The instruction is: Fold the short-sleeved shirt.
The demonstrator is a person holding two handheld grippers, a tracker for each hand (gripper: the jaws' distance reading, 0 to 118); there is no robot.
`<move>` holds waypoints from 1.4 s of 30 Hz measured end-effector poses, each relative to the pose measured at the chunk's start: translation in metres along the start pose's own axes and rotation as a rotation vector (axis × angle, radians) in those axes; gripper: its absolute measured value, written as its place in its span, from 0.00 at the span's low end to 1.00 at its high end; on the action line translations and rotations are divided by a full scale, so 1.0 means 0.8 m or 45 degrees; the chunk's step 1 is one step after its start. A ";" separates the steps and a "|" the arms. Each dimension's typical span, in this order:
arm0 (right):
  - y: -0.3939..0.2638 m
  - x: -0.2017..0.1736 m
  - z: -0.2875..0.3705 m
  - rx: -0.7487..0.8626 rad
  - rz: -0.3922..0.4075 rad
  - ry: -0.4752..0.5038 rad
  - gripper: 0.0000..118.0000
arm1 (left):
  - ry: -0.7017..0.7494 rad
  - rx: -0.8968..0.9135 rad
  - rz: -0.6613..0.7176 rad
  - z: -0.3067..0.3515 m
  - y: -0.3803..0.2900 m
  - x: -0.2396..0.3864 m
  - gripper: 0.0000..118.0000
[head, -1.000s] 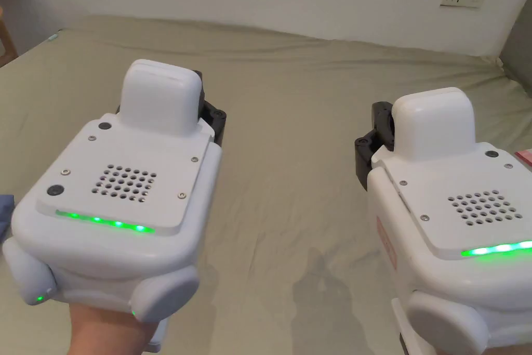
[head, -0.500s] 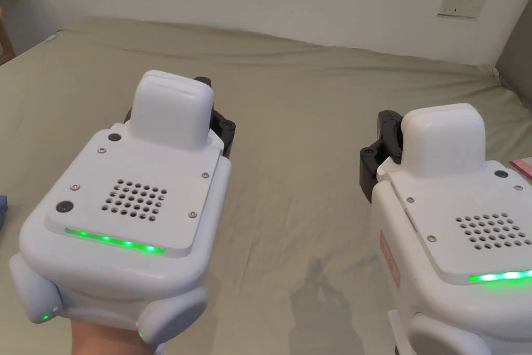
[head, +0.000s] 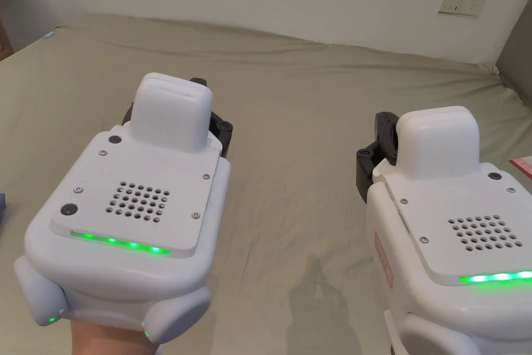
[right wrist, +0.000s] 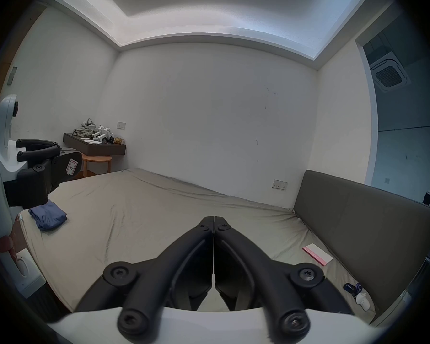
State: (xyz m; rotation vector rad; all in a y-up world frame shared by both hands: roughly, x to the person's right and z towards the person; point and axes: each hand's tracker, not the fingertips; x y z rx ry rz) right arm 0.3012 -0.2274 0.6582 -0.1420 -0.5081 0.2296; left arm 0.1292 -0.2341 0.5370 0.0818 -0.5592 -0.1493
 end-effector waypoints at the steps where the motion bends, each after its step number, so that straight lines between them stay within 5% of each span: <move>1: -0.001 -0.001 -0.001 0.000 0.001 -0.008 0.06 | 0.006 0.001 -0.011 -0.001 -0.001 0.000 0.00; 3: -0.003 0.000 -0.002 0.005 -0.007 -0.033 0.42 | 0.010 -0.004 -0.018 -0.002 -0.003 -0.001 0.00; 4: -0.004 0.002 -0.005 0.003 -0.014 -0.039 0.80 | 0.006 -0.007 -0.012 -0.002 -0.004 -0.002 0.15; 5: -0.003 0.004 -0.007 -0.003 -0.027 -0.030 0.95 | 0.007 -0.010 -0.006 -0.002 -0.005 -0.004 0.33; 6: -0.004 0.007 -0.007 -0.002 -0.047 -0.046 0.98 | -0.002 -0.021 0.006 -0.004 -0.005 -0.006 0.55; 7: -0.004 0.008 -0.005 0.024 -0.064 -0.062 0.98 | -0.026 -0.042 0.023 -0.007 -0.006 -0.009 0.77; 8: -0.003 0.009 -0.005 0.018 -0.065 -0.070 0.98 | -0.039 -0.055 0.036 -0.008 -0.007 -0.011 0.89; 10: 0.001 0.011 -0.008 0.007 -0.068 -0.090 0.98 | -0.032 -0.057 0.050 -0.010 -0.007 -0.014 1.00; 13: 0.002 0.018 -0.010 -0.017 -0.101 -0.030 0.98 | -0.023 -0.054 0.057 -0.011 -0.005 -0.014 1.00; 16: 0.008 0.028 -0.014 -0.099 -0.238 0.048 0.98 | -0.020 -0.057 0.067 -0.012 -0.002 -0.018 1.00; 19: 0.017 0.030 -0.018 -0.206 -0.302 -0.082 0.98 | -0.011 -0.054 0.071 -0.011 0.001 -0.022 1.00; 27: 0.025 0.033 -0.020 -0.220 -0.230 -0.237 0.98 | -0.010 -0.034 0.062 -0.009 0.009 -0.023 1.00; 42: 0.011 0.031 -0.015 -0.199 -0.242 -0.155 0.98 | -0.039 -0.041 0.042 -0.011 0.011 -0.013 1.00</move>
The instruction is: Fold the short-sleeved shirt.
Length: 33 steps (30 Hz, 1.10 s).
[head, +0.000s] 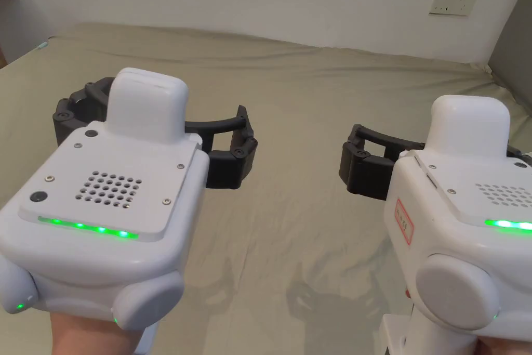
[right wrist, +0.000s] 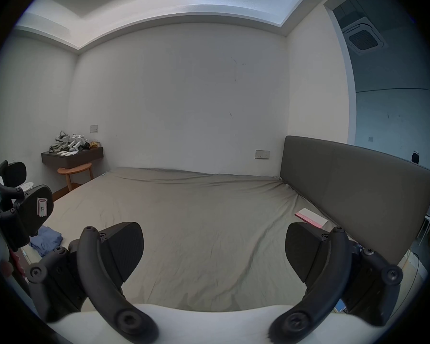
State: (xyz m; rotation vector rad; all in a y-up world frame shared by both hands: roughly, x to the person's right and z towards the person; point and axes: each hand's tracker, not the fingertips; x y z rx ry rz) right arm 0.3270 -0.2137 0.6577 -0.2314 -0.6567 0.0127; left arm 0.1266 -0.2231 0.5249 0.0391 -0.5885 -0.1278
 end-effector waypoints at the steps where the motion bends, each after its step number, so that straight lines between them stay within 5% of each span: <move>1: 0.000 0.001 0.000 0.005 0.008 0.011 0.98 | 0.000 0.000 0.000 0.000 0.000 0.000 1.00; 5: -0.001 0.001 0.002 0.036 0.046 0.048 0.98 | -0.001 -0.002 0.008 -0.002 -0.001 0.000 1.00; 12: -0.013 -0.006 0.008 0.219 0.197 -0.077 0.98 | 0.006 0.007 0.014 -0.003 -0.004 0.002 1.00; 33: -0.015 -0.009 0.011 0.199 0.157 0.012 0.98 | 0.016 0.024 -0.025 0.001 -0.005 0.009 1.00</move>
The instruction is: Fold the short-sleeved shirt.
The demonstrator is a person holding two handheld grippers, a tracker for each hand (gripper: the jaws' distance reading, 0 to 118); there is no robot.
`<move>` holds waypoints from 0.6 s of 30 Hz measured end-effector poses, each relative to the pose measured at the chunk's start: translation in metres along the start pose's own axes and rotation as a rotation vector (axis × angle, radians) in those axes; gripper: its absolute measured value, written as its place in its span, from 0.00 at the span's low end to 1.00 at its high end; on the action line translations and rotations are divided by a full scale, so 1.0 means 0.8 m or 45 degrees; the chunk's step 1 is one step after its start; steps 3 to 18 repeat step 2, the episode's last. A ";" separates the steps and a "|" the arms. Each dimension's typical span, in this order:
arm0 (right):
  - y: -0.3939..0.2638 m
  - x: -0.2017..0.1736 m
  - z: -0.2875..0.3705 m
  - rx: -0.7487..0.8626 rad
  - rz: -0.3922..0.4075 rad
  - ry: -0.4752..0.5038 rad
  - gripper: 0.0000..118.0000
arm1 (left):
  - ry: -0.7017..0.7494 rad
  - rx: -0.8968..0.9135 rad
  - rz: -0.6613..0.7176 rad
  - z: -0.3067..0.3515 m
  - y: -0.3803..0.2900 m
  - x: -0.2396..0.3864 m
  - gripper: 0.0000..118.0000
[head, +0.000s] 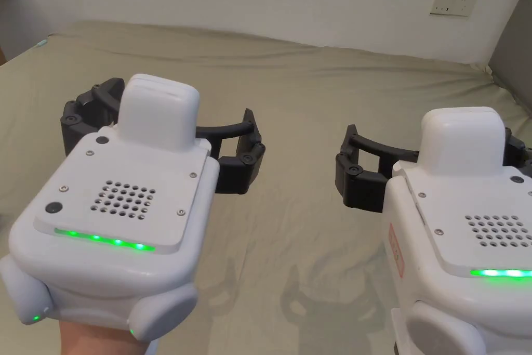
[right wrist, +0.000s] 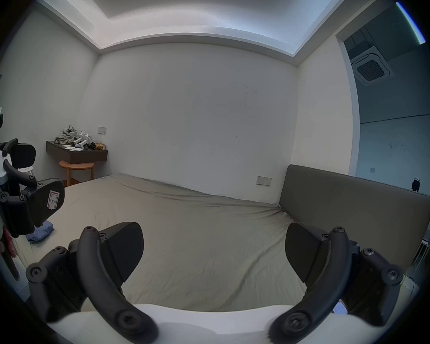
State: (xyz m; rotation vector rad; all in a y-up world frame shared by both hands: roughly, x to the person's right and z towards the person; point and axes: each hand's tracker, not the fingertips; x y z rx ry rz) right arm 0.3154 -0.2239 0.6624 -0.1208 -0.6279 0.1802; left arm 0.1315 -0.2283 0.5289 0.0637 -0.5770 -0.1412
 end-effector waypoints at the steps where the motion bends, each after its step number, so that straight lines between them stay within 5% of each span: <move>1: 0.000 0.000 0.000 0.001 -0.001 0.000 0.98 | 0.000 0.000 -0.002 0.000 0.000 0.000 1.00; 18: 0.000 0.000 -0.001 0.001 -0.002 0.001 0.98 | 0.001 0.001 -0.004 0.000 0.000 0.000 1.00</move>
